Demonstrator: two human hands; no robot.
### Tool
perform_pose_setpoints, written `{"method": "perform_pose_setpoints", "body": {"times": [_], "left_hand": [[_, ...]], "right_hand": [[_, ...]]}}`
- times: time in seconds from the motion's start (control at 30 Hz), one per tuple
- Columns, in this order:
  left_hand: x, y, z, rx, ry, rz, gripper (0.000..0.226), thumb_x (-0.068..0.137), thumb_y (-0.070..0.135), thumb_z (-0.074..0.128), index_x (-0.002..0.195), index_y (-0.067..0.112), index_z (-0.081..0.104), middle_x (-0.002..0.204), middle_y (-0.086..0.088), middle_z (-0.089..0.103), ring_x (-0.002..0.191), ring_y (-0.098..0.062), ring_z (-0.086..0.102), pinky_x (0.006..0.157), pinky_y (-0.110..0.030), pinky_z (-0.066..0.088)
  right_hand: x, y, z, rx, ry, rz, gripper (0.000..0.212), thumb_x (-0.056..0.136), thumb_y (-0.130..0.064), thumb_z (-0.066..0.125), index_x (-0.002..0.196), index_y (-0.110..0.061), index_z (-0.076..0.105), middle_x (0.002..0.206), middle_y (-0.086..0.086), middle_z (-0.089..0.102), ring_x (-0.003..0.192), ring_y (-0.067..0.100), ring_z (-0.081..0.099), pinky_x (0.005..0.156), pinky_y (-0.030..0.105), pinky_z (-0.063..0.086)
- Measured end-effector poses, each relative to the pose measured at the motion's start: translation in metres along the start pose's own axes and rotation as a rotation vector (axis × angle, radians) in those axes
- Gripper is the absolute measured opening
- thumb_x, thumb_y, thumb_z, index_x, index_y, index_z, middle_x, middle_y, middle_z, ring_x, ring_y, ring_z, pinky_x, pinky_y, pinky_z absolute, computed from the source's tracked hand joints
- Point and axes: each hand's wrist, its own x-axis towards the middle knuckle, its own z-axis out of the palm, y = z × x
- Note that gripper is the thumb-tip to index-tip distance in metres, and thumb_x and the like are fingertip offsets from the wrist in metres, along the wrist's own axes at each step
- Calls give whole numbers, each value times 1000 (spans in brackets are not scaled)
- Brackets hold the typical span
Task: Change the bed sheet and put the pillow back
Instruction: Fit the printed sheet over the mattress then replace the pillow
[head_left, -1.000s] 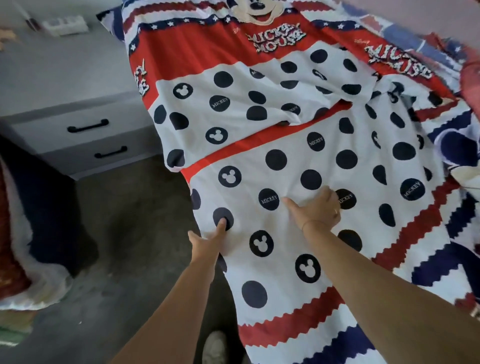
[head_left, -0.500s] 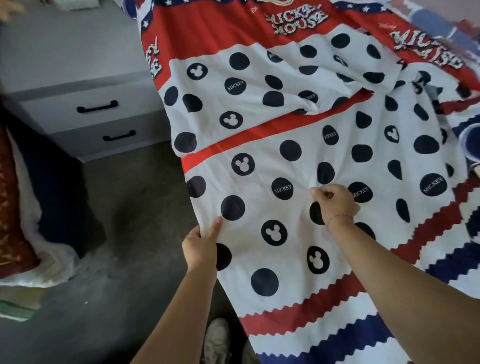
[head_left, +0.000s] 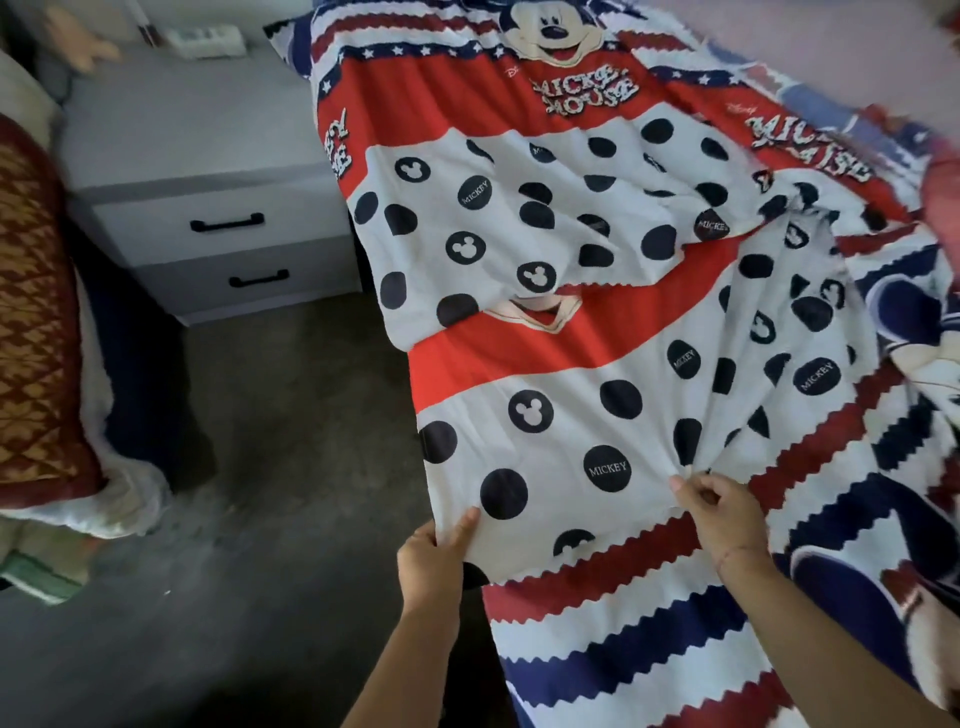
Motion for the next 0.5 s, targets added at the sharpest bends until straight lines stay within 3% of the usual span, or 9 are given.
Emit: {"method": "perform_pose_setpoints", "body": {"times": [0.2,0.3,0.5], "left_hand": [[-38,-50,-6,-1,16,-33,28,81,33,76,90,7,69,83,-8,74,81,-25,69,64,-28,51],[-66,-76,-6,-11,22,-35,25,83,30,74,87,6,69,80,-9,73,79,-25,68,61,-28,48],[-117,-117,-4,37,39,-25,25,85,32,72,85,6,70,75,-5,71,74,-19,66,52,-16,41]], "right_hand": [[-37,41,-16,18,-13,27,19,89,-25,67,78,-10,64,83,8,63,81,28,58,72,32,40],[-51,61,-30,-19,-16,27,19,89,-30,67,75,-16,63,84,2,63,82,24,59,84,41,46],[-85,99,-58,-62,-15,33,17,87,-32,68,73,-23,62,82,-6,63,81,20,60,89,47,46]]}}
